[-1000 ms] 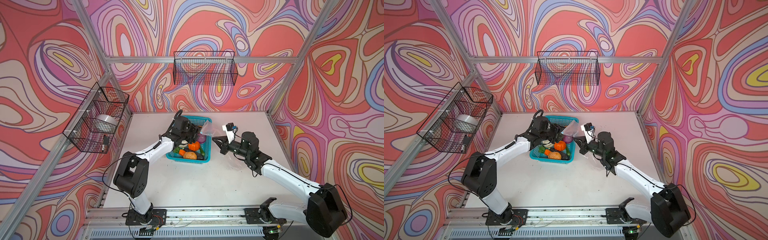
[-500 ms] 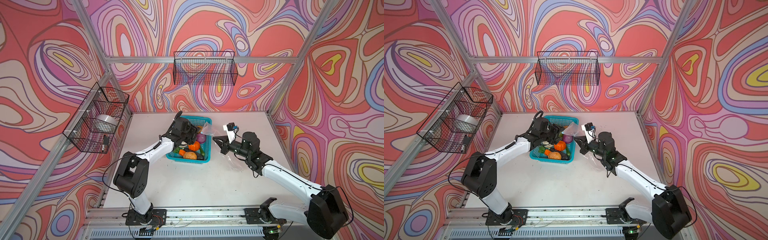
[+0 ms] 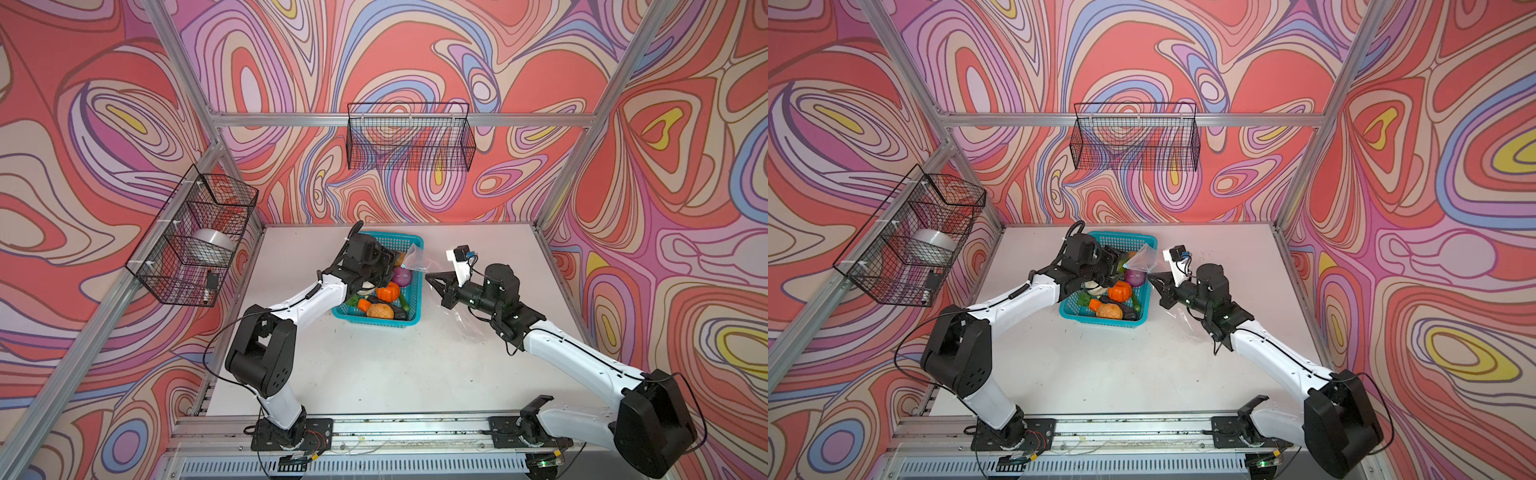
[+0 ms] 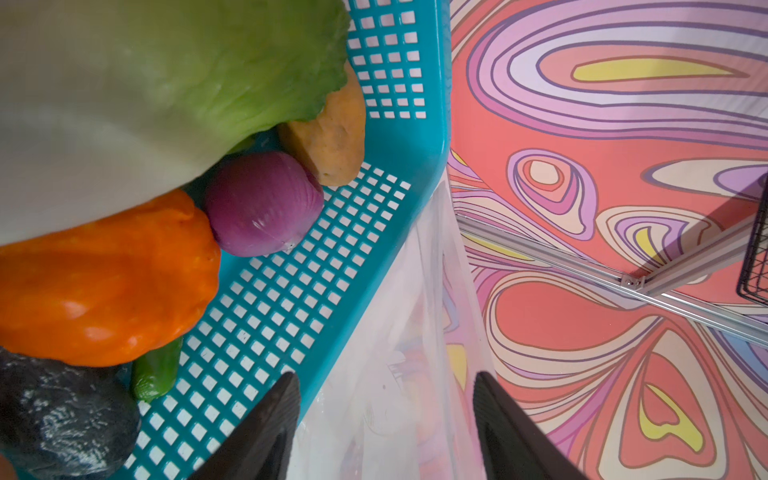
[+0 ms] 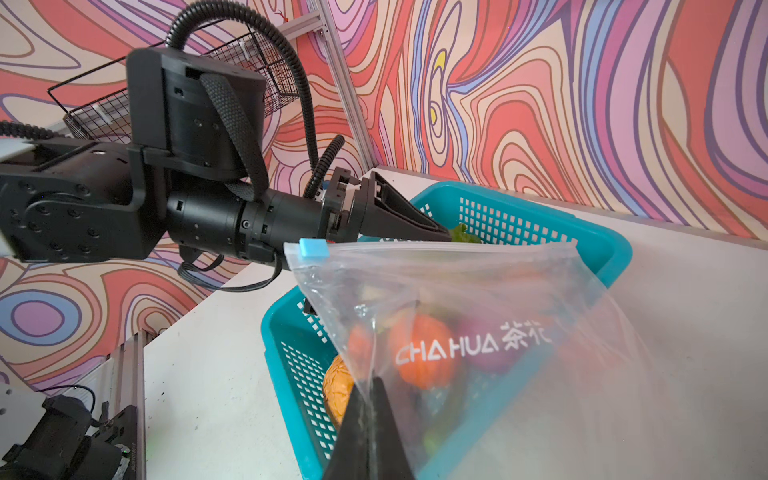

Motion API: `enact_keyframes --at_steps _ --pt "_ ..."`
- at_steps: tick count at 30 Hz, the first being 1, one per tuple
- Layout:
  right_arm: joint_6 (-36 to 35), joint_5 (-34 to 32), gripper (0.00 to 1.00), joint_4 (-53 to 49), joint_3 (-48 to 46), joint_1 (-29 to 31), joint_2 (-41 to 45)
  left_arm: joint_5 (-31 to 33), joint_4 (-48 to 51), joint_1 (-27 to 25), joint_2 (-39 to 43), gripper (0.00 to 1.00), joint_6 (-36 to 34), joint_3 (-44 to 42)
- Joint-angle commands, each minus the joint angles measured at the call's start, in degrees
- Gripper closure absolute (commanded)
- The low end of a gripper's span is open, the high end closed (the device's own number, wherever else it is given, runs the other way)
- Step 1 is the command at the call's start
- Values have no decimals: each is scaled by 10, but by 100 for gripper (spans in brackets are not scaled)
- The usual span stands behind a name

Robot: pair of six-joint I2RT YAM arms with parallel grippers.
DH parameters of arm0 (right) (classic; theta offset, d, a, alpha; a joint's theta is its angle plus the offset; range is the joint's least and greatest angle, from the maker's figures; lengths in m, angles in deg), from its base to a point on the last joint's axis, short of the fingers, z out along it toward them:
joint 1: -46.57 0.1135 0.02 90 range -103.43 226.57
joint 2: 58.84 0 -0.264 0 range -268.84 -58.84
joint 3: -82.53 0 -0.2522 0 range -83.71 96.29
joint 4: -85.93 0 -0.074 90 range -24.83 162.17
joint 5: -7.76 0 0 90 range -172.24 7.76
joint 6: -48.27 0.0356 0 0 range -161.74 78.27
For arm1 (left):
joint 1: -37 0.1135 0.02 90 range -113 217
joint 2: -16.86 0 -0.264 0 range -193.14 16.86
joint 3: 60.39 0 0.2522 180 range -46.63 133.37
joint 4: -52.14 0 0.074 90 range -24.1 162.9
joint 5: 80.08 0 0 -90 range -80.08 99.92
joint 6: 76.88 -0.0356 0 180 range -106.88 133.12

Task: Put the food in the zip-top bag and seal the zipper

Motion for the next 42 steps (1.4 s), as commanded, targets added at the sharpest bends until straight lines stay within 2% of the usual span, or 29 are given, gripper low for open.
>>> enact_keyframes --at_steps 1,10,14,18,23,24,27,29,38,42 --pt "4 8 100 6 6 2 -4 -13 -24 -9 9 34 14 15" --pt "7 10 100 10 3 2 -5 -34 -74 -23 -4 45 44 15" --pt "7 8 100 9 -1 2 -2 -32 -89 -23 -1 68 44 15" --pt "8 9 100 9 -1 2 -2 -38 -105 -23 -6 99 46 13" --pt "11 8 100 0 3 2 1 -41 -110 -23 -6 100 40 11" --pt "16 2 97 -10 8 2 2 -39 -108 -23 -5 100 33 14" --pt "19 -20 65 -53 35 1 8 -39 -86 -23 -3 100 -19 37" --pt "8 -23 58 -71 49 1 13 -40 -51 -22 -2 100 -69 65" --pt "-33 -35 53 -124 101 -7 33 -3 98 -5 -8 100 -302 202" --pt "-24 -40 51 -137 119 -9 36 -28 111 -6 -18 100 -354 228"
